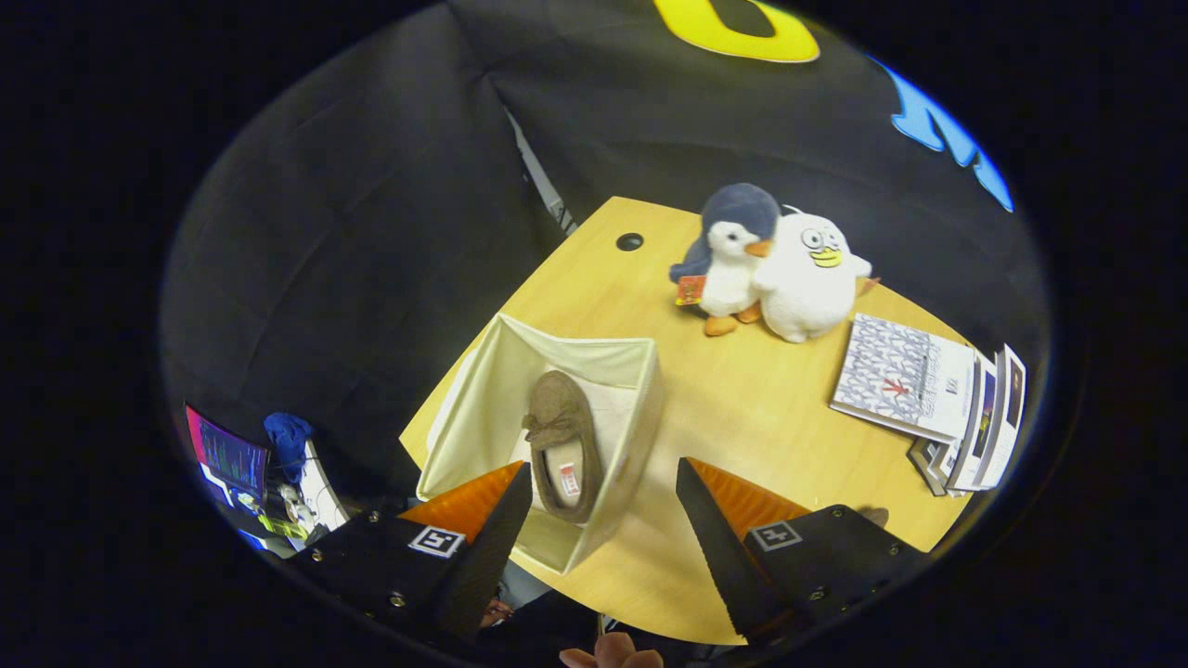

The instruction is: Open the storage box then place both shoes into the box .Put the left shoe in first, then the right shoe, with the right side of both shoes facing outward in a uniform manner.

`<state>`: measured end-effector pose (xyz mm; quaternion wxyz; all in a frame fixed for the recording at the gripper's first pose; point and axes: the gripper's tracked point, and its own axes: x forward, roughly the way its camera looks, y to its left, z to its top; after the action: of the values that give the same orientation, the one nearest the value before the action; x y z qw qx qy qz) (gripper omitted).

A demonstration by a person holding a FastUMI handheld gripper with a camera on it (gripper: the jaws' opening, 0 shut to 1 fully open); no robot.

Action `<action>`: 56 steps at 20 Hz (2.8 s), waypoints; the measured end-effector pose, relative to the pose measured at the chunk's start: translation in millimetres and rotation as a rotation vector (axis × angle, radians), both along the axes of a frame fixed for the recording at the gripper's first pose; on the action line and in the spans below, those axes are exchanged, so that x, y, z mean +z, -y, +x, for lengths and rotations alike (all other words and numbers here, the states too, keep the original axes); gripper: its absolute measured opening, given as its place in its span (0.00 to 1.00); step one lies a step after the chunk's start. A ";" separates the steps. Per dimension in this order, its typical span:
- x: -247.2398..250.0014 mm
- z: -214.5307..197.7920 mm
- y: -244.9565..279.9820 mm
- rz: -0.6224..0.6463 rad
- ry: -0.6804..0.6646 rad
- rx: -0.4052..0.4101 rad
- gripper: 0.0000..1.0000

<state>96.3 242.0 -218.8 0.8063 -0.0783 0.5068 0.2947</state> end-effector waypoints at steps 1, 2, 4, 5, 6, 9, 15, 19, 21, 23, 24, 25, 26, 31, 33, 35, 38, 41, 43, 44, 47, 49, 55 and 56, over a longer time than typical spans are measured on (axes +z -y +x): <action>0.4 0.4 15.9 0.009 -0.010 -0.032 0.96; 1.1 3.5 30.6 0.009 -0.021 -0.067 0.96; -1.5 6.2 65.2 0.011 -0.039 -0.134 0.96; -4.3 6.2 81.0 0.013 -0.050 -0.168 0.96; -6.8 7.1 97.3 0.014 -0.060 -0.199 0.96; -19.5 7.3 143.6 0.012 -0.099 -0.298 0.96; -47.6 7.1 227.3 -0.017 -0.145 -0.456 0.96; -78.2 -5.4 275.9 -0.047 -0.195 -0.543 0.96; -88.9 -13.0 295.3 -0.061 -0.221 -0.572 0.96; -98.3 -19.1 310.9 -0.075 -0.237 -0.592 0.96; -102.7 -22.3 317.3 -0.079 -0.247 -0.599 0.96; -107.3 -26.1 323.2 -0.085 -0.257 -0.603 0.96; -111.6 -29.6 329.0 -0.094 -0.266 -0.607 0.96; -143.3 -51.6 350.0 -0.149 -0.338 -0.584 0.96; -157.6 -54.3 360.3 -0.191 -0.355 -0.582 0.96; -170.0 -49.9 365.8 -0.204 -0.360 -0.595 0.96; -183.7 -42.5 369.6 -0.222 -0.365 -0.604 0.94; -191.4 -36.9 361.1 -0.212 -0.357 -0.572 0.88; -200.3 -37.4 353.9 -0.209 -0.361 -0.541 0.72; -202.5 -37.0 360.6 -0.254 -0.358 -0.554 0.49; -199.8 -38.0 360.4 -0.248 -0.364 -0.557 0.05; -198.2 -38.4 358.3 -0.218 -0.357 -0.581 0.05; -176.3 -36.2 339.6 -0.115 -0.345 -0.587 0.05; -171.4 -34.7 335.8 -0.105 -0.333 -0.580 0.05</action>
<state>61.6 -93.8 -390.2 0.7577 0.0770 0.6471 0.0355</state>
